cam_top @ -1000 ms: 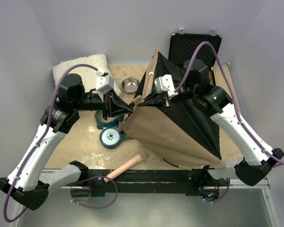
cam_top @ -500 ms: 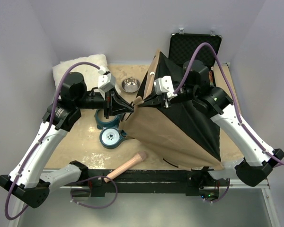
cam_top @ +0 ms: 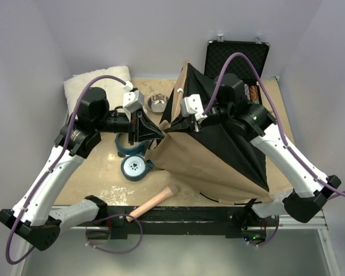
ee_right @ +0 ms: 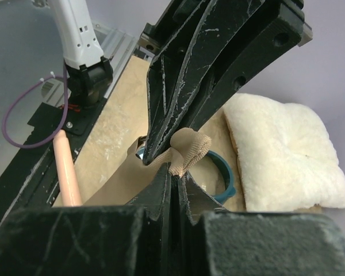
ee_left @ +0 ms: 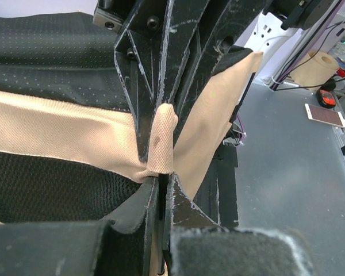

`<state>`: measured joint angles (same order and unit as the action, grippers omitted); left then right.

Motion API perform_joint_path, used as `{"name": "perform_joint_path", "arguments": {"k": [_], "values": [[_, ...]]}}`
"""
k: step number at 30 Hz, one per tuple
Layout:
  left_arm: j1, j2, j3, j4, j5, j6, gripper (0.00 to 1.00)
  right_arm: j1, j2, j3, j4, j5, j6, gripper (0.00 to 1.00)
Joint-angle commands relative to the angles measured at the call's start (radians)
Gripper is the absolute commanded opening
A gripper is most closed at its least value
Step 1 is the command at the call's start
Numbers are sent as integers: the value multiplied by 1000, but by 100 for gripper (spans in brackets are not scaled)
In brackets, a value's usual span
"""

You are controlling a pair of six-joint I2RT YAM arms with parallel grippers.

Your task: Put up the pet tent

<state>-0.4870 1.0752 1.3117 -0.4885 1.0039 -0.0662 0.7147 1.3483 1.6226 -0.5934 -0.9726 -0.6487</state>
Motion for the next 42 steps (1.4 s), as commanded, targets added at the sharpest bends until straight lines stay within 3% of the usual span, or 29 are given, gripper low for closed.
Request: {"name": "perform_joint_path", "arguments": {"k": [1,10,19,26,29,32,35,38,42], "values": [[-13,20,47,-36,-7,23,0,25,28,43,-103,35,-74,0],[-13,16,83,-27,-36,103,0,45,81,63,-261,83,-201,0],[-12,42,139,-263,-91,328,0,45,107,154,-344,103,-216,0],[-16,34,135,-142,-41,264,0,46,146,152,-367,106,-201,0],[-18,38,152,-162,-53,264,0,45,150,166,-364,95,-189,0],[-16,26,146,-235,-82,296,19,46,137,168,-352,89,-170,0],[-10,11,132,-303,-126,331,31,43,118,160,-341,97,-161,0],[21,-14,113,-334,-134,353,38,42,104,146,-336,101,-161,0],[60,-44,86,-348,-140,384,38,42,94,138,-335,103,-164,0]]}}
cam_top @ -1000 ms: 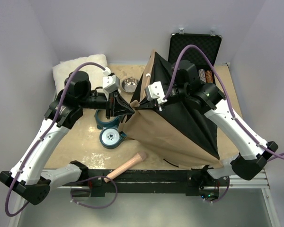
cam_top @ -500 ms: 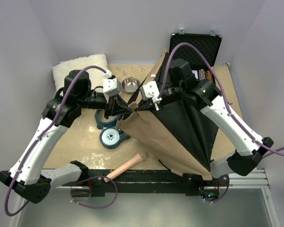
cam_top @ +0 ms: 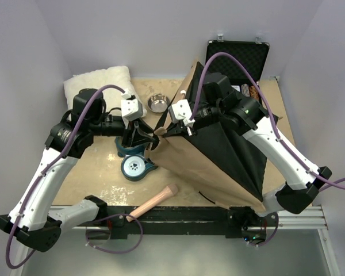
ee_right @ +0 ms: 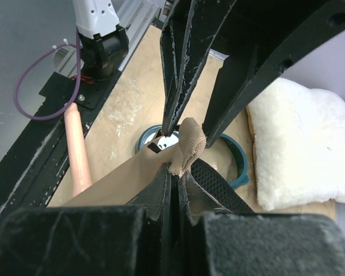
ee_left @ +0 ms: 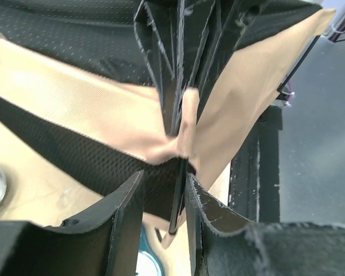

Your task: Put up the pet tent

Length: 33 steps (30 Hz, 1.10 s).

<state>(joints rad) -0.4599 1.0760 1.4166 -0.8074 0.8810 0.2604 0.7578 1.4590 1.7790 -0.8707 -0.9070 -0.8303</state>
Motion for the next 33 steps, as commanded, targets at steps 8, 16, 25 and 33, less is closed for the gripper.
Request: {"name": "perform_joint_path", "arguments": {"k": [8,16,25,33], "values": [[41,-65,-122,42,59,33,34,-2,-15,-4,-51,31,20,0],[40,-80,-215,212,90,-70,24,-2,-19,-18,-36,20,33,0],[20,-54,-160,390,161,-227,0,2,11,-62,-76,31,-29,0],[-20,-19,-116,150,89,11,0,0,78,14,-175,23,-98,0]]}}
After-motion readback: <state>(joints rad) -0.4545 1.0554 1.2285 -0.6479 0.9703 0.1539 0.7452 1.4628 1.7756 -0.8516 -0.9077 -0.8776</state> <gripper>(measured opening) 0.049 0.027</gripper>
